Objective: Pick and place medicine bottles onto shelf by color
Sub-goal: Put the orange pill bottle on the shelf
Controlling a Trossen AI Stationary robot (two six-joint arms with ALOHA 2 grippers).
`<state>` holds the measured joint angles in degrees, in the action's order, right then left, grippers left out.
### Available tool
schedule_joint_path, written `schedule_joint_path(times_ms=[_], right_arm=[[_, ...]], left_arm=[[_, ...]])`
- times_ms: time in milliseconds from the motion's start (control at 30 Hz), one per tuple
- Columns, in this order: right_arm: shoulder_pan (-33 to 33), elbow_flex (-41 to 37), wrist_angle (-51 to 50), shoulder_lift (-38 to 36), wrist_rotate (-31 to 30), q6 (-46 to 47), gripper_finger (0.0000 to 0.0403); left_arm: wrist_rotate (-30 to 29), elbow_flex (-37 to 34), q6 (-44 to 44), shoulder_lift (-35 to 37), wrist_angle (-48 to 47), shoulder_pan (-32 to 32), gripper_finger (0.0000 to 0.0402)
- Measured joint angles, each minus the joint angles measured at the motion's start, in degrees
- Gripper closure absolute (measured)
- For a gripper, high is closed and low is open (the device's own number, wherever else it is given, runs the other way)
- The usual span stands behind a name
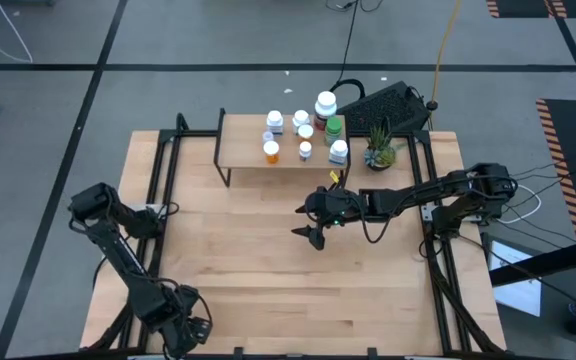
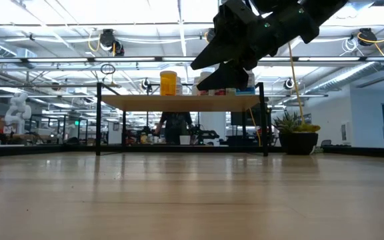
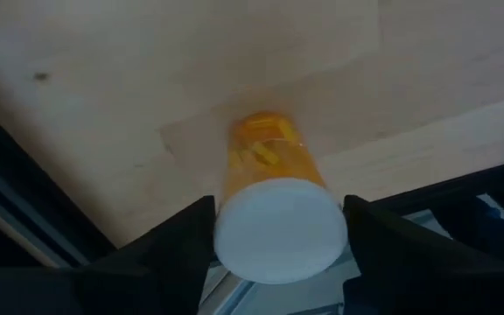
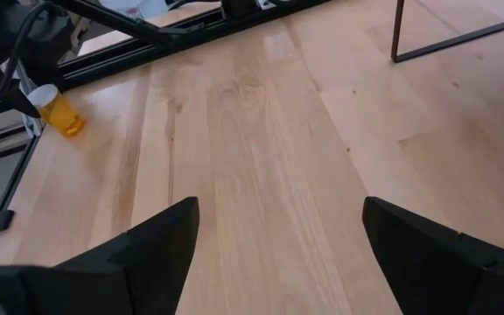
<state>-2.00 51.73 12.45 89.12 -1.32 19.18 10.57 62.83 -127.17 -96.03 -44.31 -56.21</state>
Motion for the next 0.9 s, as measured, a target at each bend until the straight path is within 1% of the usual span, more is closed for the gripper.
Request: schedule_joint_path(times_ms=[200, 267, 333, 500, 633, 800, 900], right_arm=[[0.0, 0.0, 0.0, 0.0, 0.0, -0.3, 0.0085], [0.0, 0.0, 0.0, 0.0, 0.0, -0.3, 0.0085], [0.0, 0.0, 0.0, 0.0, 0.0, -0.3, 0.0085], [0.0, 0.0, 0.0, 0.0, 0.0, -0.3, 0.0085], [0.0, 0.0, 0.0, 0.0, 0.0, 0.1, 0.0085], [0.0, 0.0, 0.0, 0.0, 0.0, 0.3, 0.0085], [0.0, 0.0, 0.0, 0.0, 0.0, 0.3, 0.0085]], left_arm=[[0.0, 0.0, 0.0, 0.0, 0.9, 1.3, 0.0188], [0.1, 0.0, 0.3, 0.1, 0.9, 2.0, 0.0191], [0.2, 0.0, 2.6, 0.7, 0.7, 2.9, 0.0188], [1.7, 0.0, 10.3, 3.5, -4.1, 7.3, 0.0164], [2.7, 0.0, 17.6, 7.0, -10.5, 12.1, 0.0170], [2.6, 0.0, 30.3, 13.4, -20.1, 21.3, 0.0192], [0.9, 0.0, 39.5, 17.1, -26.4, 28.4, 0.0190]])
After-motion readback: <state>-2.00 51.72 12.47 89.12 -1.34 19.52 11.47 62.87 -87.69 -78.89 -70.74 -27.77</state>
